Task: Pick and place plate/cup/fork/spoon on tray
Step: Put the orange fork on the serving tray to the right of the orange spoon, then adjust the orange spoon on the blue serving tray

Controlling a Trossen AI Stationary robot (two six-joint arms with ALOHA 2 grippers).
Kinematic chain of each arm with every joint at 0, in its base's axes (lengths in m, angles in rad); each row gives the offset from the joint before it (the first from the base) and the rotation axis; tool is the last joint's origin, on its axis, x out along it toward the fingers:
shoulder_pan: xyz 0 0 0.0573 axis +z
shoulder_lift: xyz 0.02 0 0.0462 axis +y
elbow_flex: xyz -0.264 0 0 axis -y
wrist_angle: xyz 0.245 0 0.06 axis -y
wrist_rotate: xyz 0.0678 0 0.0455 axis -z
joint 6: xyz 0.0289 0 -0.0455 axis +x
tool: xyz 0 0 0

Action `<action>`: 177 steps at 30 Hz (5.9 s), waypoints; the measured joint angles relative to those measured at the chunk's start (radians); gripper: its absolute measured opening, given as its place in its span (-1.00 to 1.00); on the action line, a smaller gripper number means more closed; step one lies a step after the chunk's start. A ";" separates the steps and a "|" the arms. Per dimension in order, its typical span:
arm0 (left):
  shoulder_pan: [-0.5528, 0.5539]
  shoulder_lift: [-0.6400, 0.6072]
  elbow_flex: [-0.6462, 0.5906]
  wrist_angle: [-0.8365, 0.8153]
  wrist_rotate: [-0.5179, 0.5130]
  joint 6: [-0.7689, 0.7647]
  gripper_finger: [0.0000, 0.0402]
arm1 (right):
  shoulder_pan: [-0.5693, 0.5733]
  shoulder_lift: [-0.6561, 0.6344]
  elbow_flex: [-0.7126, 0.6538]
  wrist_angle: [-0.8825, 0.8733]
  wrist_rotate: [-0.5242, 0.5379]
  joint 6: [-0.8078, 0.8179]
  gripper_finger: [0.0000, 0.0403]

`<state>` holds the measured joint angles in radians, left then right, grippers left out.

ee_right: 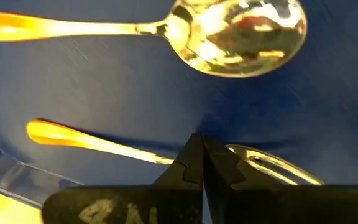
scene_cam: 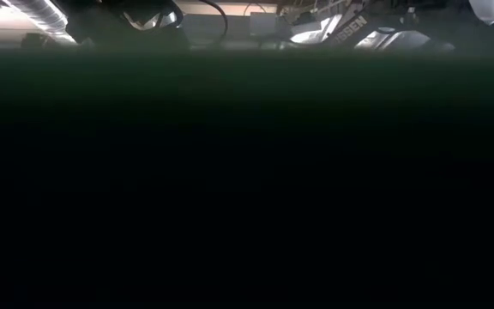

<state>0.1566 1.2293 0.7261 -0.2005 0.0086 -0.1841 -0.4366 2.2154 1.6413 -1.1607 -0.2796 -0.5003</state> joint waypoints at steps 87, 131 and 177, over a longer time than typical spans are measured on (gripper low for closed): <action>0.000 0.000 0.000 0.008 0.000 -0.023 -1.00 | 0.068 -0.049 -0.050 0.173 -0.035 0.100 -1.00; 0.000 0.000 0.000 0.008 0.000 -0.018 -1.00 | 0.207 -0.093 -0.181 0.242 -0.217 0.189 -1.00; 0.000 0.000 0.000 0.008 0.000 -0.015 -1.00 | 0.221 -0.098 -0.192 0.356 -0.205 0.207 -1.00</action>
<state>0.1566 1.2293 0.7261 -0.1928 0.0086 -0.1993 -0.2155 2.1171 1.4489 -0.8042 -0.4848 -0.2930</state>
